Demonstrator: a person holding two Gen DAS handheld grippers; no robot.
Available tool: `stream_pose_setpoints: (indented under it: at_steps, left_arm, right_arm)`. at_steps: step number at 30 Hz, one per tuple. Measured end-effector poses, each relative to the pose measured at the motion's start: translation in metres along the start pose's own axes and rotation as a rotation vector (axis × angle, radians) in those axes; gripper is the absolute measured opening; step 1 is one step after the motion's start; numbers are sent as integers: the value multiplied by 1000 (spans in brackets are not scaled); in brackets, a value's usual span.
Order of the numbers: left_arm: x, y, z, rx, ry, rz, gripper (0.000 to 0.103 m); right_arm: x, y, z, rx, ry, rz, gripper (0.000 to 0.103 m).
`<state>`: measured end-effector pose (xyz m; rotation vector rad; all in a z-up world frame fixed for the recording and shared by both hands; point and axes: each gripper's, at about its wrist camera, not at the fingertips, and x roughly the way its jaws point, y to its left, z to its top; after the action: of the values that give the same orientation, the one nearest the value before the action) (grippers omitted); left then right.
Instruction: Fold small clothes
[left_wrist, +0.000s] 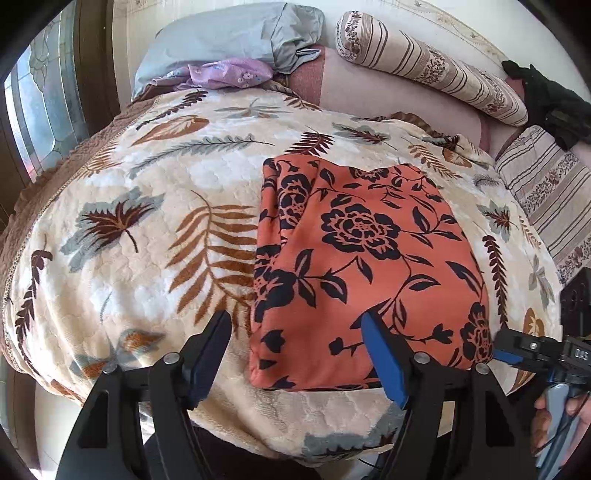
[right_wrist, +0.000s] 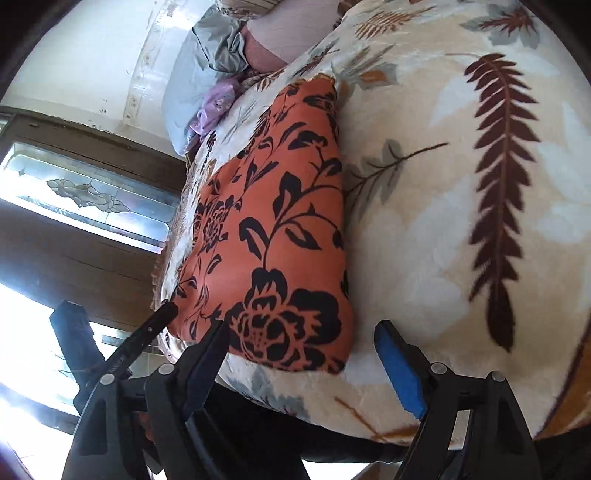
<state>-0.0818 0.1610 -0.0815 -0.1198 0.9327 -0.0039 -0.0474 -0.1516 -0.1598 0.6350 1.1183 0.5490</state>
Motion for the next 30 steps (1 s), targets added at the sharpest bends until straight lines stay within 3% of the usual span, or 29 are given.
stream_pose_setpoints:
  at_steps: [10, 16, 18, 21, 25, 28, 30]
  left_arm:
    - [3, -2, 2, 15, 5, 8, 75]
    - [-1, 12, 12, -46, -34, -96, 76]
    - [-2, 19, 18, -87, -53, -114, 86]
    - [5, 29, 25, -142, -72, -166, 88]
    - [33, 31, 29, -169, -13, -216, 89]
    - [73, 26, 18, -162, 131, -195, 89]
    - [70, 21, 14, -130, 73, -193, 90]
  right_arm:
    - [-25, -15, 5, 4, -39, -16, 84]
    - [-26, -19, 10, 2, -30, -12, 84]
    - [-26, -14, 18, -11, -39, -4, 84]
    - [-24, -7, 35, -24, -55, 10, 84]
    - [-8, 10, 65, -62, -66, 41, 84]
    - [28, 4, 82, -36, 4, -9, 84]
    - [47, 5, 84, -44, 37, -27, 84]
